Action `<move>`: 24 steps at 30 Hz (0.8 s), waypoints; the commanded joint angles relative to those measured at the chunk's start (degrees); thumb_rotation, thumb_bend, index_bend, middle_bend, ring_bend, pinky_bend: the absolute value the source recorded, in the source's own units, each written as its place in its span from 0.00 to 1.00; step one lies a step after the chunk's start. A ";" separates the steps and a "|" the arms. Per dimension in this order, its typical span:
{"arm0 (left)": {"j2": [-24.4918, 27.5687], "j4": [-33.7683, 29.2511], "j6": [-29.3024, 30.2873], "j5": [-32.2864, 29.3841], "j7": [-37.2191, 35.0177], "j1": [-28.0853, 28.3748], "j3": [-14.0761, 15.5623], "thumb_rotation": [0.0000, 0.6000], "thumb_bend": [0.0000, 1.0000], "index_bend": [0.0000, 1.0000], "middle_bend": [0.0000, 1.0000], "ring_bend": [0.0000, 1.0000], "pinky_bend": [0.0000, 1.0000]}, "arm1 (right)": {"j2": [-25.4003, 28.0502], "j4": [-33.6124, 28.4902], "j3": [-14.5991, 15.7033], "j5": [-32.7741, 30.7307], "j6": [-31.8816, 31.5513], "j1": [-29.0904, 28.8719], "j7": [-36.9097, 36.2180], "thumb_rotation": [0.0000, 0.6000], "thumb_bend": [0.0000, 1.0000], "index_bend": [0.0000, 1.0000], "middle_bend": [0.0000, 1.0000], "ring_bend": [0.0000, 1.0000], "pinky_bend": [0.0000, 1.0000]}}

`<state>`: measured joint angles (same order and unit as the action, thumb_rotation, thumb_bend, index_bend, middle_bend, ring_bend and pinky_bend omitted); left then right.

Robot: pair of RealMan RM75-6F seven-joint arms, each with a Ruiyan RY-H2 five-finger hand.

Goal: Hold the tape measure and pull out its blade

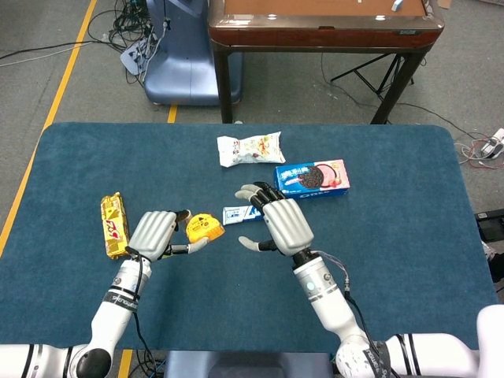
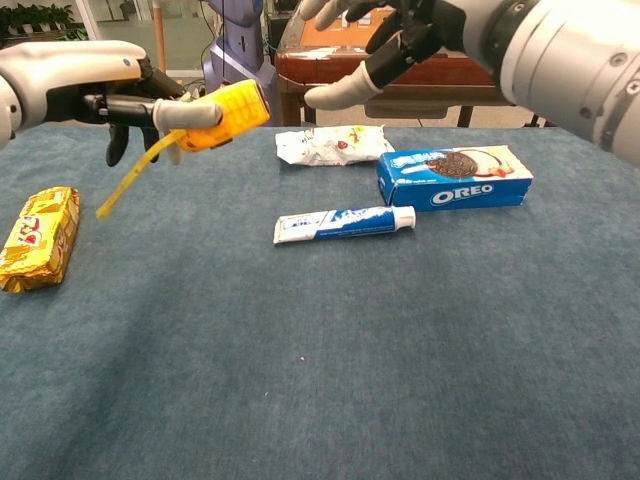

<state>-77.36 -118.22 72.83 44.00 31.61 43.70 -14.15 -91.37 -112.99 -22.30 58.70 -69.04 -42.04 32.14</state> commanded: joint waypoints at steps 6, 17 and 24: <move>-1.27 0.97 -0.10 0.44 -0.05 0.62 0.07 0.50 0.17 0.50 0.52 0.47 0.63 | -2.01 1.93 -0.57 -1.90 -0.31 -2.37 -0.35 1.00 0.25 0.24 0.21 0.13 0.21; -2.43 1.91 -0.24 1.74 -0.96 0.86 0.15 0.50 0.17 0.50 0.52 0.47 0.63 | -3.74 3.71 -0.74 -3.77 -1.19 -4.54 -0.73 1.00 0.25 0.24 0.21 0.13 0.21; -2.82 2.42 -0.35 3.52 -2.19 0.49 0.49 0.50 0.17 0.50 0.52 0.48 0.63 | -4.18 4.24 -0.81 -5.20 -1.84 -5.44 -0.42 1.00 0.25 0.24 0.21 0.13 0.21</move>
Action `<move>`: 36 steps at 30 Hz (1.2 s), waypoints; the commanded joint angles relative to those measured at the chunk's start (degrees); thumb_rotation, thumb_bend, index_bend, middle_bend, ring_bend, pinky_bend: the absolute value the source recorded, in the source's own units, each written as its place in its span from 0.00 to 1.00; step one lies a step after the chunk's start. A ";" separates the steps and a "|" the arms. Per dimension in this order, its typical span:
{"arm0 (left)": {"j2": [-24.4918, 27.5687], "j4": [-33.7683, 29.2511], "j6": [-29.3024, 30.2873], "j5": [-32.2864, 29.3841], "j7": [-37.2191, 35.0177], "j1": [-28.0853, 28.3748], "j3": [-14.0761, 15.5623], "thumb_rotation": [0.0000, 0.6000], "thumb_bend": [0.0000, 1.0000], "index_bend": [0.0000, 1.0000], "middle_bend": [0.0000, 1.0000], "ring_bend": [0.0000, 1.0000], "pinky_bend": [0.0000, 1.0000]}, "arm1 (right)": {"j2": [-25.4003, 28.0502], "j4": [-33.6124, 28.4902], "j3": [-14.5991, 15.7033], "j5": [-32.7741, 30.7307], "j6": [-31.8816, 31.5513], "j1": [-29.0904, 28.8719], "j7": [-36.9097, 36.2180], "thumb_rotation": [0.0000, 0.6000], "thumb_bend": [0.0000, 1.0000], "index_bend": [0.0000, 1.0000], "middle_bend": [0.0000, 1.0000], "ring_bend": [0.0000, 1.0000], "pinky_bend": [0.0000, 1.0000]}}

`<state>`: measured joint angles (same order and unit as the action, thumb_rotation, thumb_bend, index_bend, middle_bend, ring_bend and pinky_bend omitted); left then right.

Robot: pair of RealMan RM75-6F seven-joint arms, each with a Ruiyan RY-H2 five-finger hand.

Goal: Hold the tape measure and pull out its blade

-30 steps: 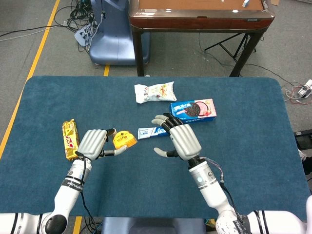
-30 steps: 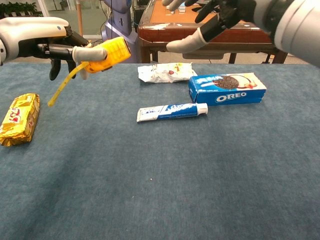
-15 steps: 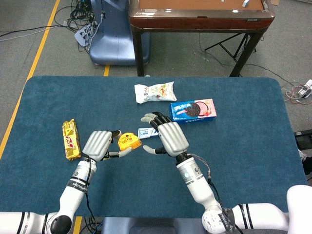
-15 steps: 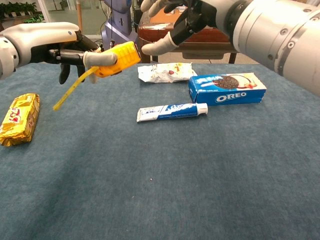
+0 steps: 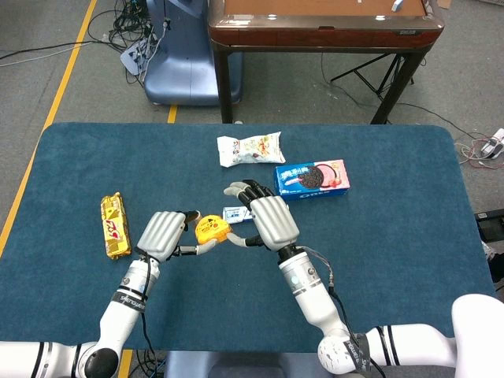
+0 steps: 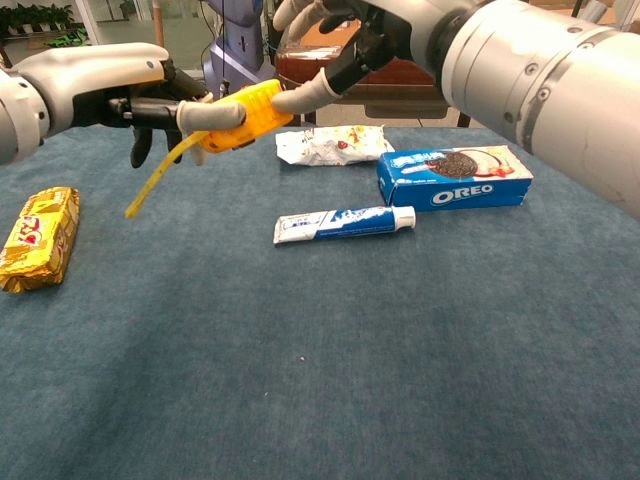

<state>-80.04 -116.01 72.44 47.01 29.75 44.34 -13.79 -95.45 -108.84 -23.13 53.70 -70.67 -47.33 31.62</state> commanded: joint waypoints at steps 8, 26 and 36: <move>-0.34 0.98 -0.15 1.66 -1.72 -0.73 0.32 0.55 0.17 0.51 0.52 0.48 0.62 | -0.03 0.29 0.29 -1.18 -1.07 -0.50 0.14 1.00 0.26 0.24 0.22 0.13 0.21; -0.30 2.61 -0.28 4.23 -4.78 -2.44 0.39 0.56 0.17 0.52 0.54 0.48 0.63 | 0.12 1.37 -0.63 -3.40 -2.67 -1.55 0.25 1.00 0.40 0.34 0.32 0.17 0.21; -0.32 3.26 -0.99 4.51 -5.33 -2.64 0.10 0.56 0.17 0.52 0.54 0.47 0.62 | 0.15 1.47 -0.63 -4.31 -2.37 -2.25 -0.29 1.00 0.53 0.53 0.42 0.23 0.21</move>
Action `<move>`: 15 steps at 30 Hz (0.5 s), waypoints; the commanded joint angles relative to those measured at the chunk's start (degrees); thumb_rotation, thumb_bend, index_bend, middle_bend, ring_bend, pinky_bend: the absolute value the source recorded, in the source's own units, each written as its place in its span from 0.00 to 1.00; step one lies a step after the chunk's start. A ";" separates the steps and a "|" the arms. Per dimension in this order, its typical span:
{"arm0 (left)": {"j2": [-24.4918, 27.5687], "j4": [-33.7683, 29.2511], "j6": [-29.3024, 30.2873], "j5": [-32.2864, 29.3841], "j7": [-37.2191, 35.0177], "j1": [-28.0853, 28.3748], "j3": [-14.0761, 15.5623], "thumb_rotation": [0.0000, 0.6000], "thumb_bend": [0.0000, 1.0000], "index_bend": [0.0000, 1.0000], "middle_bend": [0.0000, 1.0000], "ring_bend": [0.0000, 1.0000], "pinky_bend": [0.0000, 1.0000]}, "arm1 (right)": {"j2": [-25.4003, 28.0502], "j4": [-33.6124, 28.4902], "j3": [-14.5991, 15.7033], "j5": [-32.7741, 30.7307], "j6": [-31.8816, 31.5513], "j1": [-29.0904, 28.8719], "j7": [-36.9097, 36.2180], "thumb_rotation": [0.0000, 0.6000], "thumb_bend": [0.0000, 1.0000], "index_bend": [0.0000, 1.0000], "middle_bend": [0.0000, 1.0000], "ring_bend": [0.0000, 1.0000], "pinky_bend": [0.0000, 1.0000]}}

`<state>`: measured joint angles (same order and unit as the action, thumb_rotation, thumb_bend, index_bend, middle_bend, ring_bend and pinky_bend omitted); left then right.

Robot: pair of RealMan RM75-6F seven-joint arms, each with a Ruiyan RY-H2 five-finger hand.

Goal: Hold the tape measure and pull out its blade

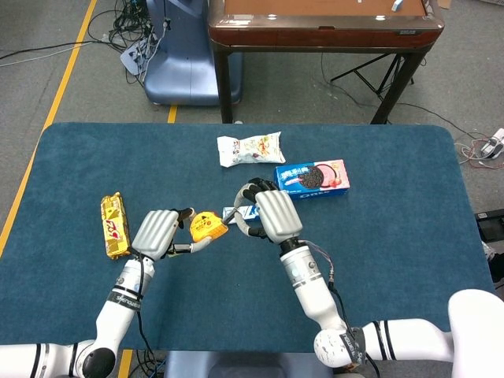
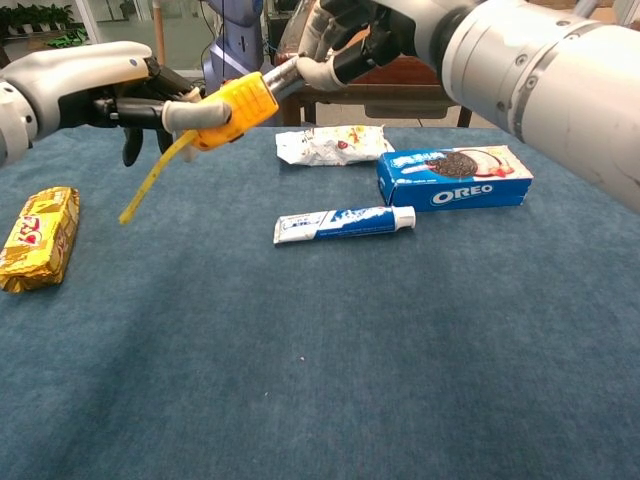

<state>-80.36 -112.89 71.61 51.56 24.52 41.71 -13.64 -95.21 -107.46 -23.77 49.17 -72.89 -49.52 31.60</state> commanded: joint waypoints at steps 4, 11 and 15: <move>-0.07 0.55 -0.47 0.03 -0.47 -0.05 -0.24 0.56 0.17 0.52 0.54 0.47 0.63 | -0.12 0.06 0.02 0.38 -0.32 -0.18 -0.63 1.00 0.56 0.56 0.44 0.25 0.21; -0.15 2.17 -1.11 0.43 -1.36 -0.24 -0.30 0.56 0.17 0.52 0.54 0.47 0.63 | 0.65 -0.38 0.10 0.82 -0.39 0.25 -2.08 1.00 0.71 0.60 0.48 0.28 0.21; 0.11 3.93 -2.37 0.94 -3.05 -0.57 -0.09 0.56 0.17 0.52 0.54 0.47 0.62 | 2.39 -1.16 0.63 2.46 -0.71 1.35 -3.37 1.00 0.76 0.62 0.49 0.29 0.21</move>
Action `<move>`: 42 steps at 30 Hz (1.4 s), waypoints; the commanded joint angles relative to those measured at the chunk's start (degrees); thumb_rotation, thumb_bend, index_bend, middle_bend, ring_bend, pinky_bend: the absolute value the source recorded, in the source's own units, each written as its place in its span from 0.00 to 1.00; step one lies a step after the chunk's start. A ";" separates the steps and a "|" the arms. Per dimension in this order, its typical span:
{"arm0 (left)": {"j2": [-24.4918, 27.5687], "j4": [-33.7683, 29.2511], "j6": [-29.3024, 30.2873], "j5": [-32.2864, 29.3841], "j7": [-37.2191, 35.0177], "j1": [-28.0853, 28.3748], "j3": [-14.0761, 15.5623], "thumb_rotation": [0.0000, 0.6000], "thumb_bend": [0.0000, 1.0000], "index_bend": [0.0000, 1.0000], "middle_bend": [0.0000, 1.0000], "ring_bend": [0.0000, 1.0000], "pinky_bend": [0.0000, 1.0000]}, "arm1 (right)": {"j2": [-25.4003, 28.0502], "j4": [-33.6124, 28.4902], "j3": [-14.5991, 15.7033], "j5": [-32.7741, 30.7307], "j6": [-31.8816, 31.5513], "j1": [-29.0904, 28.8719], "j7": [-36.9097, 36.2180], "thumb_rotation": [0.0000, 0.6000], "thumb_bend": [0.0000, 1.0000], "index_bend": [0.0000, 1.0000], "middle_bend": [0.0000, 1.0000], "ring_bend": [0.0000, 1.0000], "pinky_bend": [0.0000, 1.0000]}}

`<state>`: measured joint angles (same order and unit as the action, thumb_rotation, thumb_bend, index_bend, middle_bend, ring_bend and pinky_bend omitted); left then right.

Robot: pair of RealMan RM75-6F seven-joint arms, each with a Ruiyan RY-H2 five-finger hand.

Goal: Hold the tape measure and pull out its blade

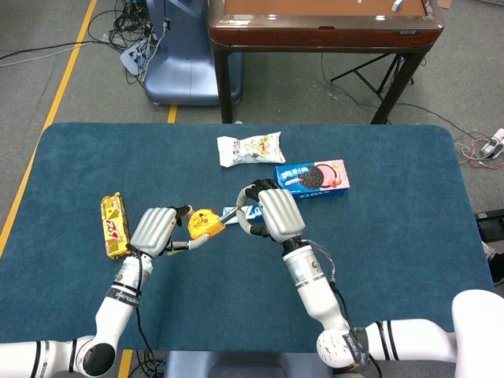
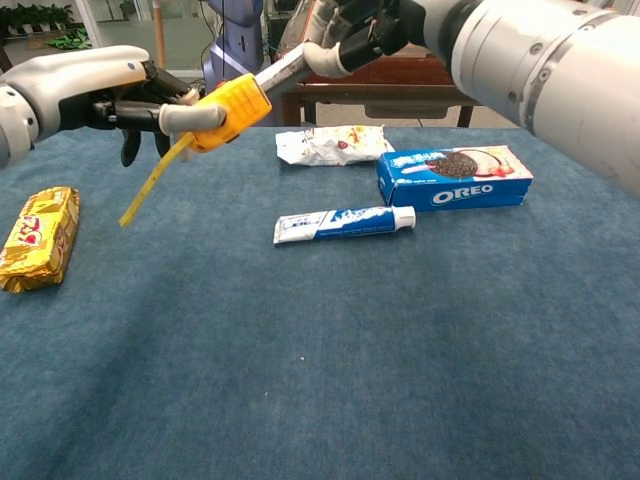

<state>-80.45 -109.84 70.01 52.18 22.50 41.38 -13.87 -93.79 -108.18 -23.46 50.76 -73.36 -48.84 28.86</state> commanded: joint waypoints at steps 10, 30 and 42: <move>1.68 5.72 -4.41 4.36 -8.14 -2.21 1.75 0.59 0.17 0.52 0.54 0.47 0.62 | 9.11 -2.63 0.31 2.60 -0.24 5.41 -6.04 1.00 0.77 0.63 0.50 0.30 0.21; 1.51 14.06 -7.74 9.84 -17.14 -4.86 3.14 0.60 0.20 0.53 0.56 0.47 0.62 | 25.84 -6.04 -1.22 4.63 -0.19 15.14 -18.71 1.00 0.77 0.63 0.50 0.30 0.21; 0.51 15.06 -8.74 10.67 -17.68 -4.83 2.72 0.61 0.20 0.54 0.56 0.48 0.62 | 26.87 -5.98 -0.54 5.54 0.17 15.99 -20.91 1.00 0.78 0.63 0.50 0.30 0.21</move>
<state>-79.93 -94.78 61.26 62.84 4.82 36.55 -11.15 -66.93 -114.17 -24.00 56.29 -73.19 -32.84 7.96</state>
